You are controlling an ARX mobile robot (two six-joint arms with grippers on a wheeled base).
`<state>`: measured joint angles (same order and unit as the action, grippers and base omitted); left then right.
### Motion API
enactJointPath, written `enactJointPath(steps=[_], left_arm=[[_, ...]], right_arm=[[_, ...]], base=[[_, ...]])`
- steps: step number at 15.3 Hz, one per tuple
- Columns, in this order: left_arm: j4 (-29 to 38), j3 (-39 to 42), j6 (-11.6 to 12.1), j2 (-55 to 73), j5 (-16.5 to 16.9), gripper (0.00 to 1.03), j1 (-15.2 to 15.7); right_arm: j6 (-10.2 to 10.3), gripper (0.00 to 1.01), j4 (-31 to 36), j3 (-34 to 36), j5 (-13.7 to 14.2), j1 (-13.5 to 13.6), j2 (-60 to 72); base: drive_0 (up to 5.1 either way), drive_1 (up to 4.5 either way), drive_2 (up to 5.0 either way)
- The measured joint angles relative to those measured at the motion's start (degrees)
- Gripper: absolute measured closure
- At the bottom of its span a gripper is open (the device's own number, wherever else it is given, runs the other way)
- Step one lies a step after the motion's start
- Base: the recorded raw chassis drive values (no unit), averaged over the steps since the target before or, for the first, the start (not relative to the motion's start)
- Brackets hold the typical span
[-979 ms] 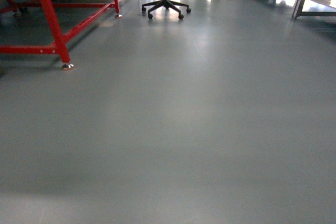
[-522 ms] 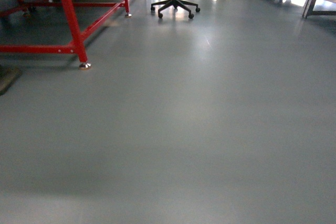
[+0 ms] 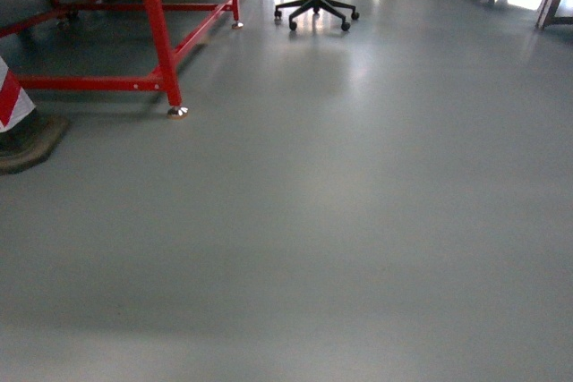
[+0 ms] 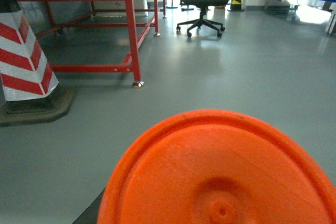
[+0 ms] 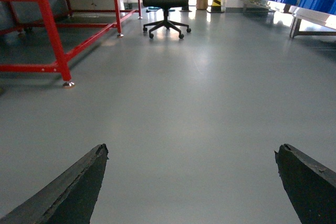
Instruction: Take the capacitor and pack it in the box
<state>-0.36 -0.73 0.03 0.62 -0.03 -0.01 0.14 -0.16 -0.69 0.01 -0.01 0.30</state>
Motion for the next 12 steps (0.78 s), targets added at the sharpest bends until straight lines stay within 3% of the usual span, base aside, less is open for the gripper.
enactJointPath(steps=[12], left_arm=[[-0.09,0.00,0.00,0.00,-0.02,0.60,0.00]], right_arm=[[0.00,0.03,-0.11,0.00,0.00,0.00,0.02]], base=[[-5.0,2.42,2.4]])
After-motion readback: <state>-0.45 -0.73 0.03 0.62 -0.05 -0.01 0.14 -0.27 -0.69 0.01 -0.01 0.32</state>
